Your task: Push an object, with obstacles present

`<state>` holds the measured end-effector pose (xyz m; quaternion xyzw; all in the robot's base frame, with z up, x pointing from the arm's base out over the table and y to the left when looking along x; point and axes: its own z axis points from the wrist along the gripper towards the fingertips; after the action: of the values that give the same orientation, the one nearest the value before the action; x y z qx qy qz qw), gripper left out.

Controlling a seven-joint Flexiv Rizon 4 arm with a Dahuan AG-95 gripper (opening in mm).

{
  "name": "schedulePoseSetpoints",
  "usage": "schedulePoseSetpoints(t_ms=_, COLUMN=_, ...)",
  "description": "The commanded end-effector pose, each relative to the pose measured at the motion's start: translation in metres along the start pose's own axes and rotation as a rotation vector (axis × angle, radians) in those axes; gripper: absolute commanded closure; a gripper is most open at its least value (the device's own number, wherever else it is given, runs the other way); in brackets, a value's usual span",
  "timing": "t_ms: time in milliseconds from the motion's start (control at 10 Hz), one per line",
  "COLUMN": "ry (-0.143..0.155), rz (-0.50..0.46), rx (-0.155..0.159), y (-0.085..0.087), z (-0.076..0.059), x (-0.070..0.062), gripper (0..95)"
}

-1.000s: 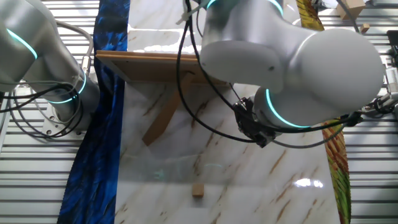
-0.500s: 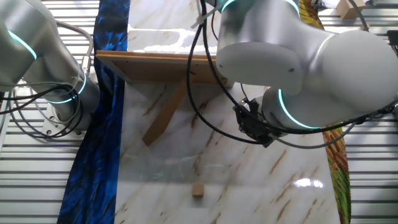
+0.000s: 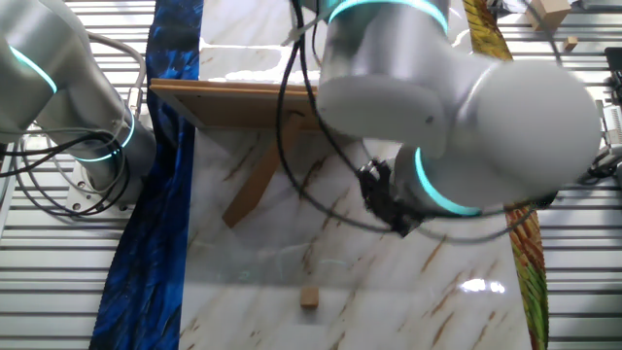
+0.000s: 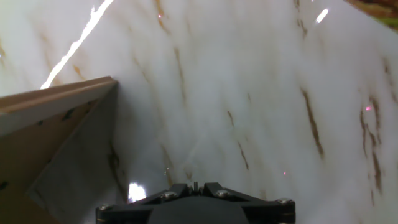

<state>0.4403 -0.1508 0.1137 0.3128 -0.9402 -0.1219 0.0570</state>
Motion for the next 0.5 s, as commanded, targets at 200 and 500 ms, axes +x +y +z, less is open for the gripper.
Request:
schedulePoseSetpoints(t_ms=200, ry=0.006, rz=-0.072, rx=-0.010, y=-0.025, z=0.006, x=0.059, gripper=95.0)
schedulePoseSetpoints(t_ms=500, ry=0.008, rz=-0.082, rx=-0.001, y=-0.031, z=0.008, x=0.083, gripper=95.0)
